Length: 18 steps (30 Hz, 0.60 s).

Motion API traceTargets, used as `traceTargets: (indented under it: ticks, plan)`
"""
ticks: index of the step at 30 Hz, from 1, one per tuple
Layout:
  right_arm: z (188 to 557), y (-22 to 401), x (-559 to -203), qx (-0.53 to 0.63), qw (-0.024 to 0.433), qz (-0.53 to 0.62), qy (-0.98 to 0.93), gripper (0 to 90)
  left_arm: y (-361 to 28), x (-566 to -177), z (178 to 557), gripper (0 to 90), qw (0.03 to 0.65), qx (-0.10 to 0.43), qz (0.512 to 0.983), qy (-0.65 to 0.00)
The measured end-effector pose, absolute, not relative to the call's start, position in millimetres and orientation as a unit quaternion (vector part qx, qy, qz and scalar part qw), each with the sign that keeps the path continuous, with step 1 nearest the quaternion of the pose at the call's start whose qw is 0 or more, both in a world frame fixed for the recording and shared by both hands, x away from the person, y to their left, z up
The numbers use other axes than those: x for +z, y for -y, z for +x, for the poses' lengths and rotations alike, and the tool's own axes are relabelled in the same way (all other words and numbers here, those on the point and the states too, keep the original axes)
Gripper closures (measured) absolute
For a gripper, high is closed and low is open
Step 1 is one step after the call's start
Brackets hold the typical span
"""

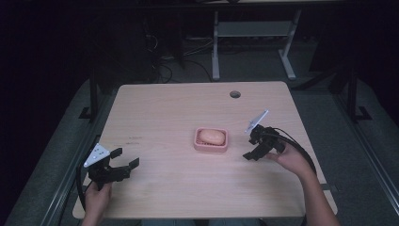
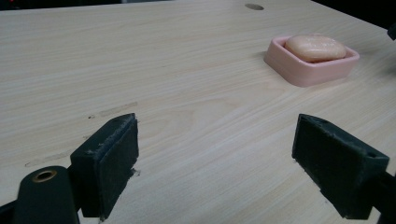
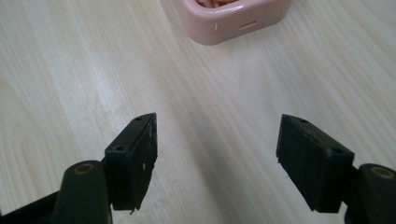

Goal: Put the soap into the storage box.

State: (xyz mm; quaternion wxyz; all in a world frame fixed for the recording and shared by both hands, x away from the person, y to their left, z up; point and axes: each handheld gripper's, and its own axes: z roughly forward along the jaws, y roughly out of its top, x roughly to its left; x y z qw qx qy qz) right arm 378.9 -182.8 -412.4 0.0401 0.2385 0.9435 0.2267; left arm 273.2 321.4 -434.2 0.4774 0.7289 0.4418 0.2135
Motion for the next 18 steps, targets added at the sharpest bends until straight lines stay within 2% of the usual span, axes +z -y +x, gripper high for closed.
traceTargets:
  ticks: [18]
  plan:
    - [360,208,-420,0.239,0.041,0.258,-0.935,28.9,-321,-435,273,14.3,0.473,0.213,0.734,-0.438]
